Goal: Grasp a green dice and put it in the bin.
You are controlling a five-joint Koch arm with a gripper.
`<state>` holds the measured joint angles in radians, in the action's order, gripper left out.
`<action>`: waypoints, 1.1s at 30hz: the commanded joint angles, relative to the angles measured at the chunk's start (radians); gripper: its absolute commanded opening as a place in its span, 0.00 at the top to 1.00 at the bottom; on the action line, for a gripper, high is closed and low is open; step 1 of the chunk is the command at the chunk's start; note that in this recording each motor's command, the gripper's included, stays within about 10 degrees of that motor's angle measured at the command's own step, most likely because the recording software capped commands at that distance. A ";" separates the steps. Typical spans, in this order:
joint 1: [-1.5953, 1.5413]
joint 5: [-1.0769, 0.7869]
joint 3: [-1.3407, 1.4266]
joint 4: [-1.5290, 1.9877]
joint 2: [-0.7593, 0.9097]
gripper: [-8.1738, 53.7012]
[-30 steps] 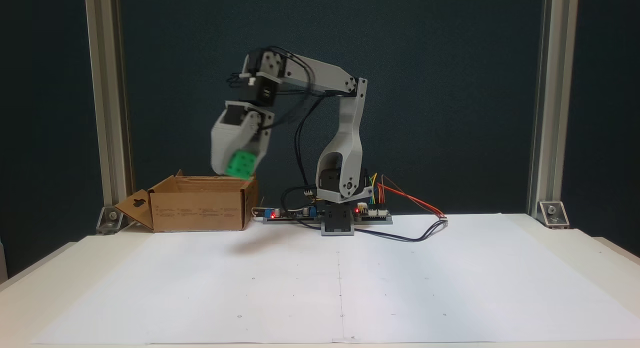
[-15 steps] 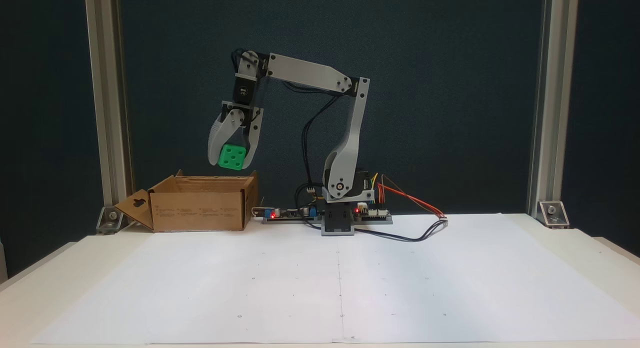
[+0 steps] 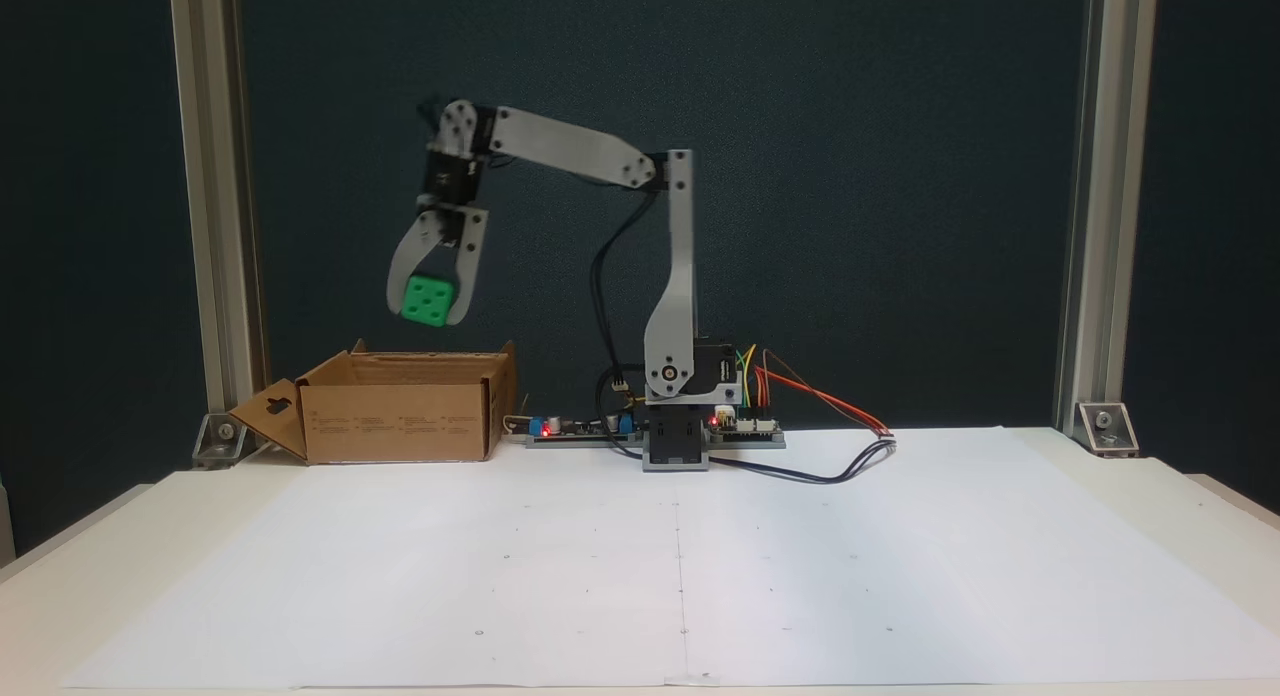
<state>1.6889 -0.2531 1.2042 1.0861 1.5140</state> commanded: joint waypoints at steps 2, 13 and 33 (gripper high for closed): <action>0.028 0.071 -0.138 -0.011 -0.066 0.67; 0.133 0.084 -0.222 0.011 -0.215 0.67; 0.034 0.181 -0.224 0.008 -0.222 0.15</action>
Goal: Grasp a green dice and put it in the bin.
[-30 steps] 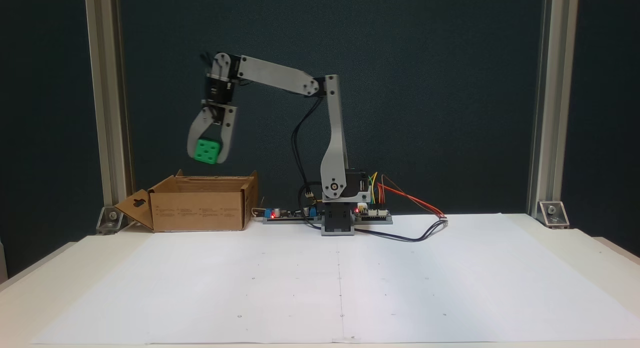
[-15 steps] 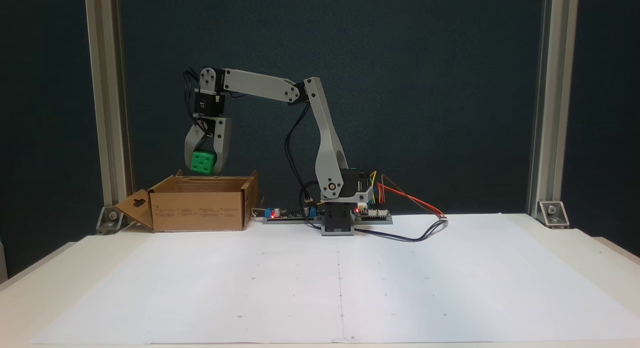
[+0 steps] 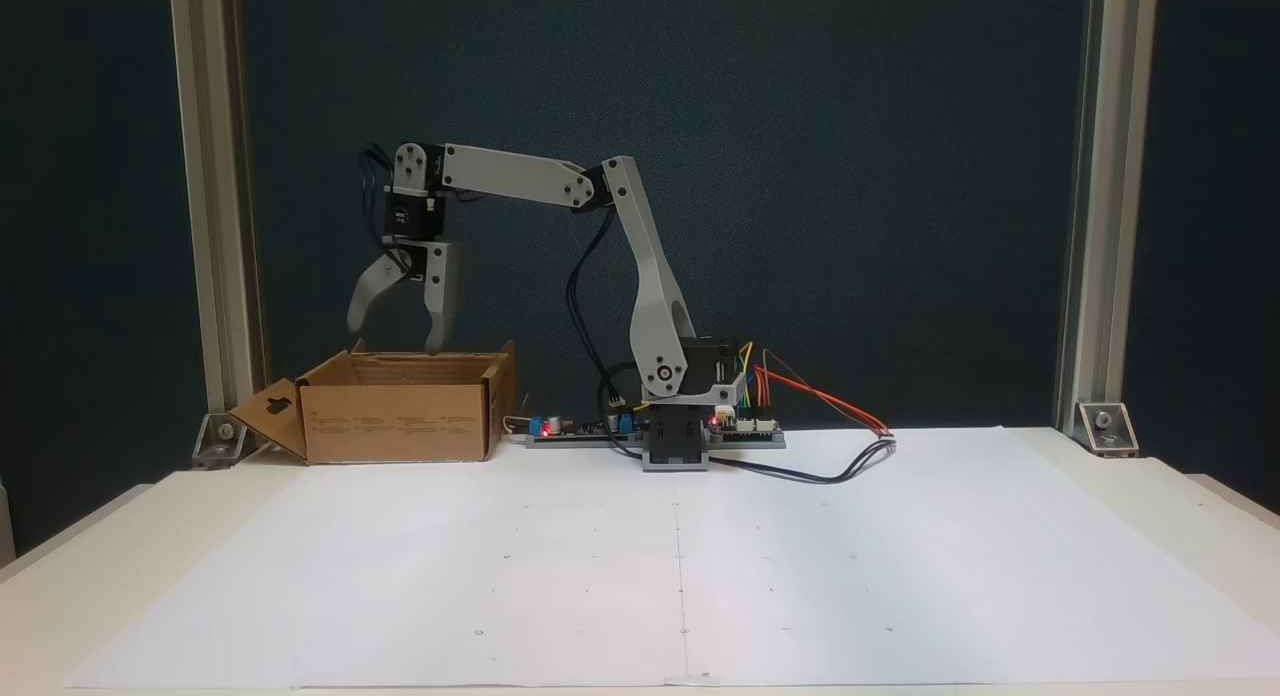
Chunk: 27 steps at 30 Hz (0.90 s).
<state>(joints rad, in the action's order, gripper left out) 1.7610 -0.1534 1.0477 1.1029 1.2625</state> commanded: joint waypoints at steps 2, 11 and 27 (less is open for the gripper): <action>-0.124 0.117 -0.067 -0.014 0.071 0.15; -0.623 0.206 -0.067 -0.147 0.137 0.15; -1.457 0.215 -0.061 -0.255 0.175 0.15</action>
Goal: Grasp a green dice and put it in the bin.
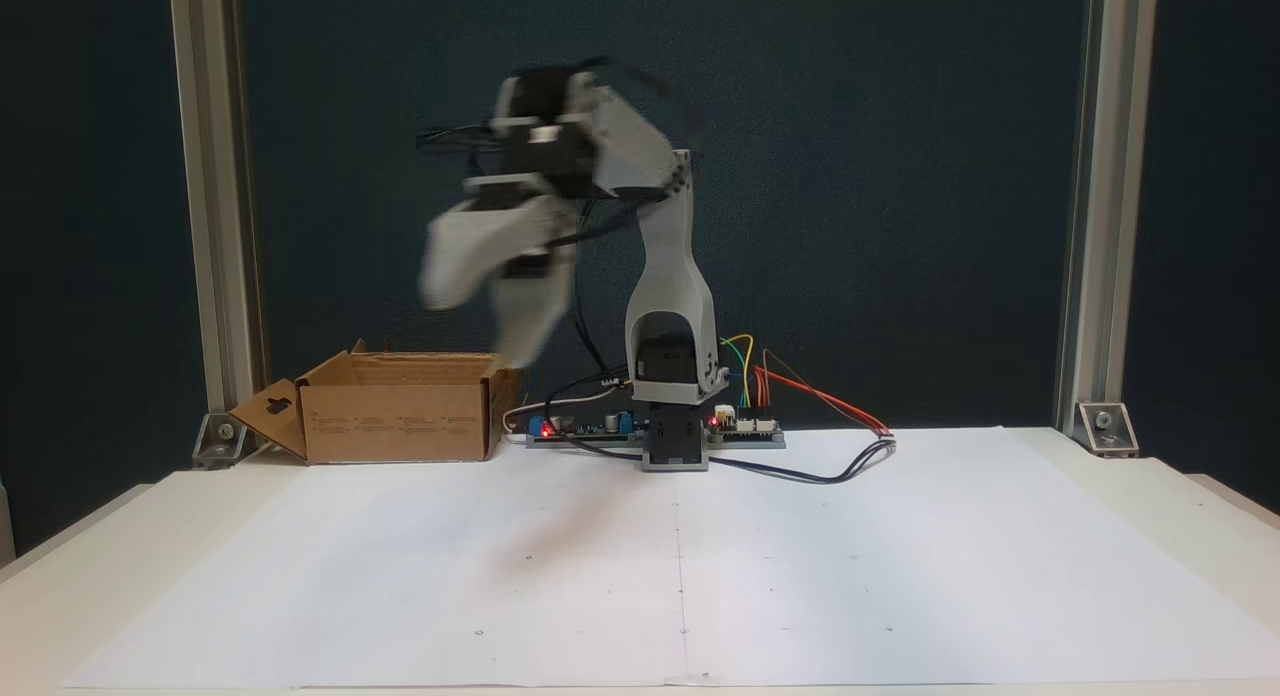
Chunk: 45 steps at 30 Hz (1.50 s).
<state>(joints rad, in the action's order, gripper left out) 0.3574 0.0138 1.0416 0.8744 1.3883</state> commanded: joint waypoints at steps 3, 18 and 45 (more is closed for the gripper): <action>-0.175 0.046 -0.043 -0.038 0.058 0.15; -0.382 0.040 0.575 -0.633 0.282 0.17; -0.360 0.043 1.440 -1.514 0.930 0.17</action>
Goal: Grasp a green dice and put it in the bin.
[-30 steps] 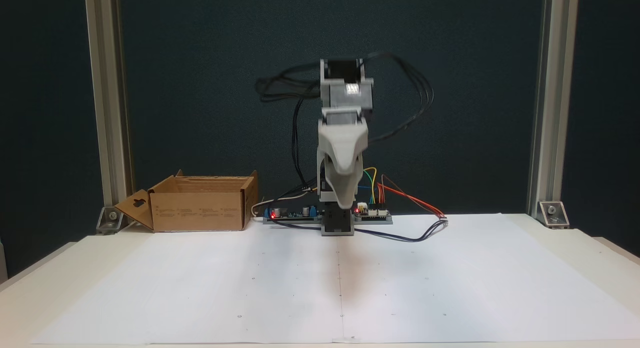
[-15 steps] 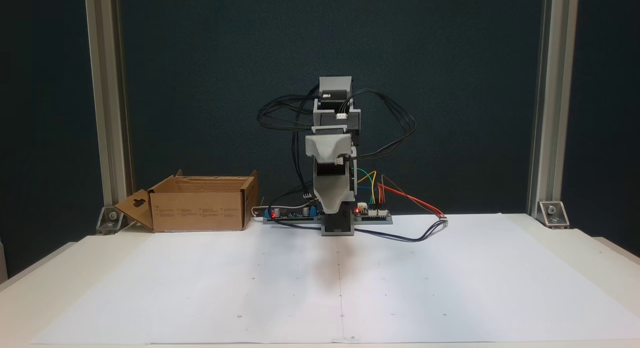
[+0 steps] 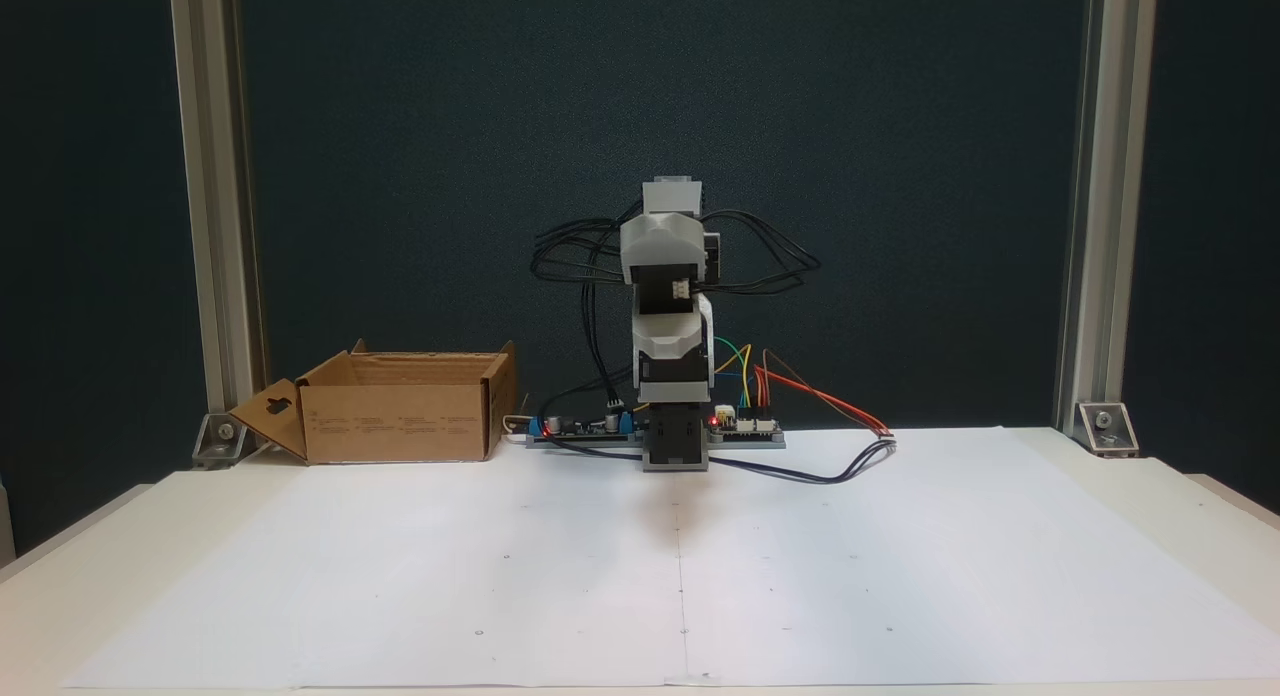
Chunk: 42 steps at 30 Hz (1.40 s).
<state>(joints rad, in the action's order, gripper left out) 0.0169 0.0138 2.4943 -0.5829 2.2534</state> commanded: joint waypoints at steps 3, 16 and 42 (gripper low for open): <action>-0.031 0.043 0.037 -0.084 0.107 0.16; -0.023 0.034 0.327 -0.402 0.112 0.16; -0.008 0.011 0.634 -0.842 0.110 0.15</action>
<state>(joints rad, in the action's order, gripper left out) 0.0000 0.0138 3.0772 -1.3652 2.2596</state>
